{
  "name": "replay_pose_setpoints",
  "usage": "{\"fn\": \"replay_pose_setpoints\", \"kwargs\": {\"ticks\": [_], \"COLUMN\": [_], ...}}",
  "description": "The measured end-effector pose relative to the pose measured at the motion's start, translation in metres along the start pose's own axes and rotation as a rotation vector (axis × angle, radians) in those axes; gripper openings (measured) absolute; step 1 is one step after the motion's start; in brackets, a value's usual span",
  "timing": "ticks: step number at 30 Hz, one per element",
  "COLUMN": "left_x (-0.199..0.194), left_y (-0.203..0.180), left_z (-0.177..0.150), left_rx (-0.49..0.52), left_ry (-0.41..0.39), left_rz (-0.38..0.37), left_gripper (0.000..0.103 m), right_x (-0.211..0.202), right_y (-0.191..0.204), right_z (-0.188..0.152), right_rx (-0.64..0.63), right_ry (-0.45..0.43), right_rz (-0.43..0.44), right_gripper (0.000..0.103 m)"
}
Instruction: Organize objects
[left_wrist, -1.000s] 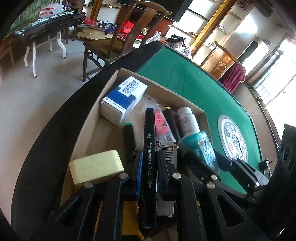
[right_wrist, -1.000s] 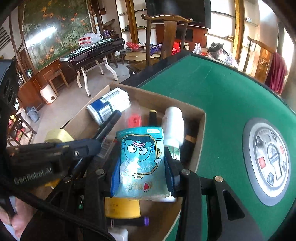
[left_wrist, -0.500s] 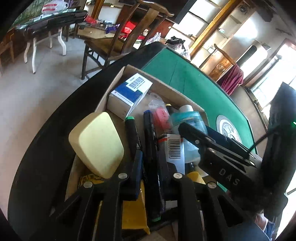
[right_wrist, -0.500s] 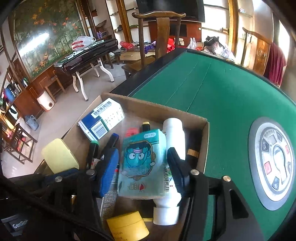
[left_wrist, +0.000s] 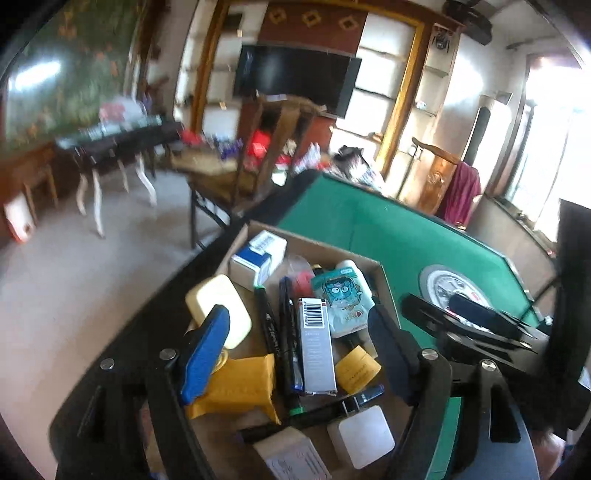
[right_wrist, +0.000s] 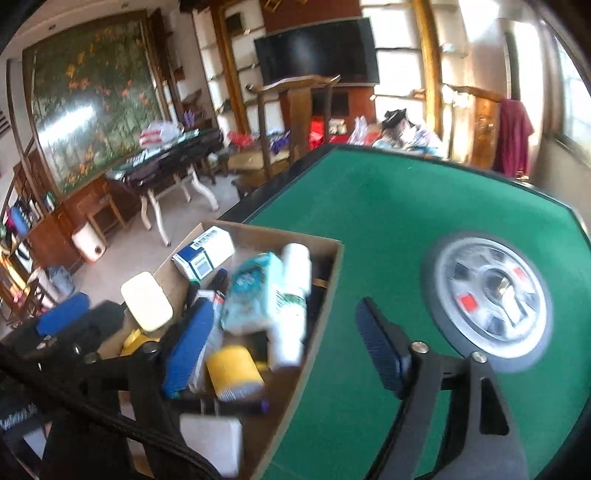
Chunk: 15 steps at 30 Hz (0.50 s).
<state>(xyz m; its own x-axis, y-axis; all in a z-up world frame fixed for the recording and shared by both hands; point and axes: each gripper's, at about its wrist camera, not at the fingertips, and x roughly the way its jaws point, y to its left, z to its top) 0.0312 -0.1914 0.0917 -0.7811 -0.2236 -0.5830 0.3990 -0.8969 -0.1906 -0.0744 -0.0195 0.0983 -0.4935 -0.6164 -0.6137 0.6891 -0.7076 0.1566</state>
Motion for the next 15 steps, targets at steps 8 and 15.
{"fn": "replay_pose_setpoints", "kwargs": {"ticks": [8, 15], "left_x": [-0.036, -0.056], "left_y": [-0.032, -0.043], "left_z": [-0.026, -0.048], "left_rx": [0.114, 0.211], "left_ry": [-0.113, -0.127], "left_rz": [0.200, 0.230], "left_gripper": [0.092, 0.099], "right_x": [-0.064, -0.102], "right_y": [-0.028, -0.021], "right_z": [-0.054, -0.095], "right_rx": [0.004, -0.045], "right_ry": [-0.096, -0.176], "right_rz": [-0.114, -0.156], "right_gripper": [0.084, 0.103]}}
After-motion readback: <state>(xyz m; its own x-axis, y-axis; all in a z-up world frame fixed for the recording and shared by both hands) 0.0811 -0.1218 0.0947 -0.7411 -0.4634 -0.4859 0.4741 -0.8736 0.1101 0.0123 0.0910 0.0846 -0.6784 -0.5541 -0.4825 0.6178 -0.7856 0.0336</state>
